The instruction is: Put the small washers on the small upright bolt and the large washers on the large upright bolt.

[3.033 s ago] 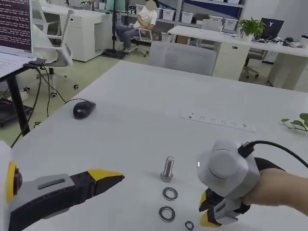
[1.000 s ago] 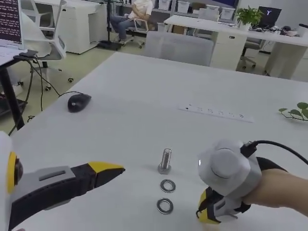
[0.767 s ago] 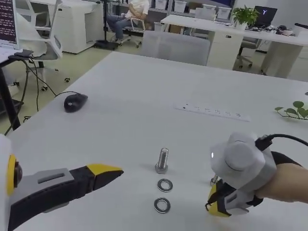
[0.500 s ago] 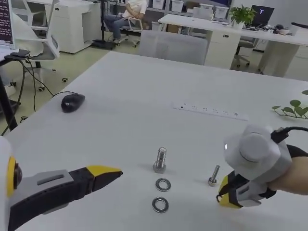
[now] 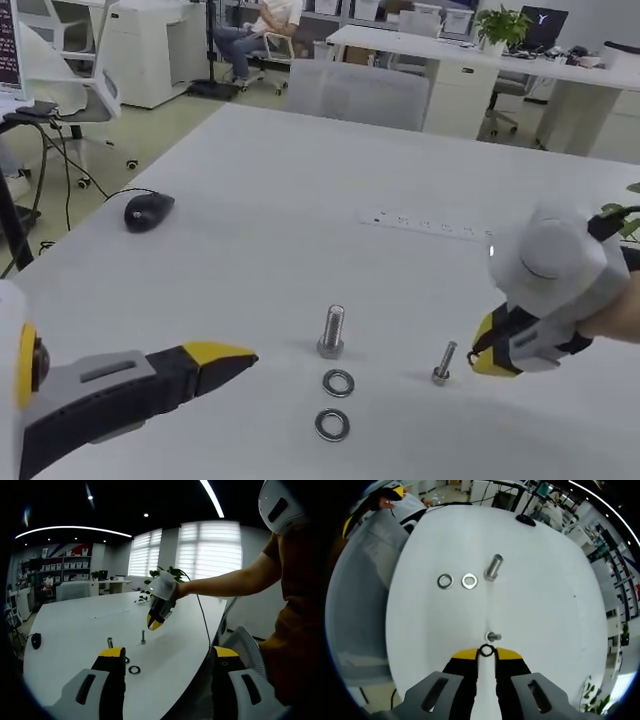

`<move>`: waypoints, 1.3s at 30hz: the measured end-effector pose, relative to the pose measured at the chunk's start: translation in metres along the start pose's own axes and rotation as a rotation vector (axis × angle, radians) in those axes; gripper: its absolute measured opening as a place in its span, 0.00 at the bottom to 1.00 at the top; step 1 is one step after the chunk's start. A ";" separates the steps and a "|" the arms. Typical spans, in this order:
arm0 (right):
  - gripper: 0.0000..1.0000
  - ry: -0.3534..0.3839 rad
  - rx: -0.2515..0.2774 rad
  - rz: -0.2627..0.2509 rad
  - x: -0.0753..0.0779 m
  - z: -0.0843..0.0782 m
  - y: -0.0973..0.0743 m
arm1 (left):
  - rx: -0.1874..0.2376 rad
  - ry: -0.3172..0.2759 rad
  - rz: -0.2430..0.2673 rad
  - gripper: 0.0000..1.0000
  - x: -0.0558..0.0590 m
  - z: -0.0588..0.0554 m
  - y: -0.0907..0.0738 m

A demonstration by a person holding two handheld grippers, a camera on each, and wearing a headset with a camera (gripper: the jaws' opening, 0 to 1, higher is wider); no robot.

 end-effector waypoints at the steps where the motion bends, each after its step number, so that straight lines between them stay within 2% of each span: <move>1: 0.12 -0.003 -0.001 -0.004 0.003 0.001 0.000 | -0.002 0.000 0.001 0.69 0.000 0.000 0.000; 6: 0.12 -0.015 -0.003 -0.010 0.016 0.004 0.004 | -0.002 -0.005 0.007 0.69 -0.002 0.000 0.000; 11: 0.12 -0.019 -0.002 0.000 0.019 0.008 0.008 | -0.002 -0.009 0.014 0.69 -0.004 -0.001 -0.001; 39: 0.13 -0.021 -0.015 0.069 0.013 0.004 0.040 | -0.013 -0.043 0.029 0.69 -0.013 -0.006 0.002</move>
Point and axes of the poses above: the centre of the closed fingertips' face, and the gripper's own axes: y roughly forward along the fingers, x roughly to its right, z roughly out of its top, the point moved 6 cm from there along -y, roughly backward along the fingers, and after that the axes turned 14 degrees about -y, right-handed, at the moved point
